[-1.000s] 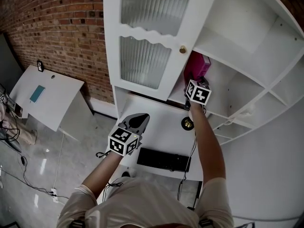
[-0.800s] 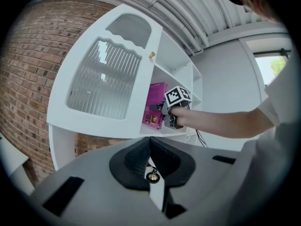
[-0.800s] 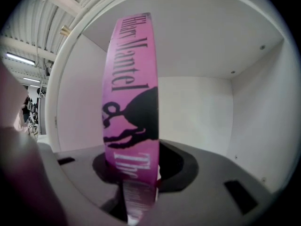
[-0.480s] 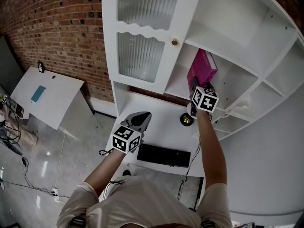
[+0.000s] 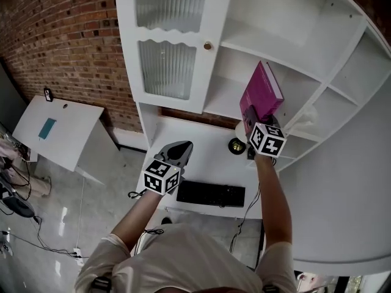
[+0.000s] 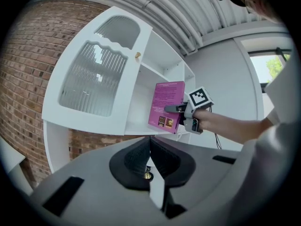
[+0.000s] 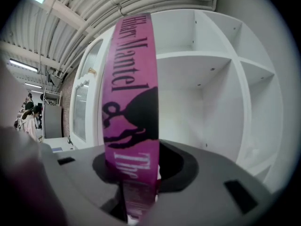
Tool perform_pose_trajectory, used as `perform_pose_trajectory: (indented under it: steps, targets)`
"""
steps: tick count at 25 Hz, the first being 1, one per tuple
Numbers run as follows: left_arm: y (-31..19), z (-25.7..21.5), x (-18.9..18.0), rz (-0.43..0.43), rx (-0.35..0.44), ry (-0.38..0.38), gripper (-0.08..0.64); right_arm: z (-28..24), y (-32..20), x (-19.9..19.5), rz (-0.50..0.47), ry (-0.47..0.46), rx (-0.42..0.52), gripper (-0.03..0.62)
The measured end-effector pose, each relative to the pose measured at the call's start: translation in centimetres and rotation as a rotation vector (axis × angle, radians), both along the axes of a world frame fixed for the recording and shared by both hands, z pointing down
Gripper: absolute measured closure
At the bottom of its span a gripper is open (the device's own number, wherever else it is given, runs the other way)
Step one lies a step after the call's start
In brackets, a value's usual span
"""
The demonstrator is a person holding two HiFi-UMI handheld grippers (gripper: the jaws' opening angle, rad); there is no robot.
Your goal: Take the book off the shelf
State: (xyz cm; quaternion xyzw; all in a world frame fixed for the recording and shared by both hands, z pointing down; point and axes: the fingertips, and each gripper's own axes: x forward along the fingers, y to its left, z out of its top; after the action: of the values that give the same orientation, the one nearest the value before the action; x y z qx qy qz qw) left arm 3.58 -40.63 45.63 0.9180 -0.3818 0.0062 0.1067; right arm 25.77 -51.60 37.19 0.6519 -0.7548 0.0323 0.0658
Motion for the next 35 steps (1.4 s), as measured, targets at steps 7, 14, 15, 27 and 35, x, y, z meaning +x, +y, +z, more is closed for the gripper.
perform_pose_trajectory:
  steps: [7,14,15,27,35]
  targets:
    - [0.4,0.2,0.7,0.017,0.005,-0.004,0.565,1.0,5.0,1.3,0.001,-0.001,0.009,0.449]
    - [0.4,0.6,0.3,0.009,0.006,-0.016,0.565,2.6,9.4,2.3,0.019,-0.014,0.016,0.449]
    - [0.3,0.6,0.2,0.007,0.006,-0.015,0.565,2.9,9.9,2.4,0.019,-0.014,0.015,0.449]
    - [0.9,0.4,-1.1,-0.027,0.042,-0.05,0.565,6.2,14.8,2.2,0.012,-0.054,-0.013,0.449]
    - [1.0,0.5,-2.1,-0.054,0.061,-0.066,0.565,8.2,16.8,2.3,0.026,-0.087,-0.036,0.449]
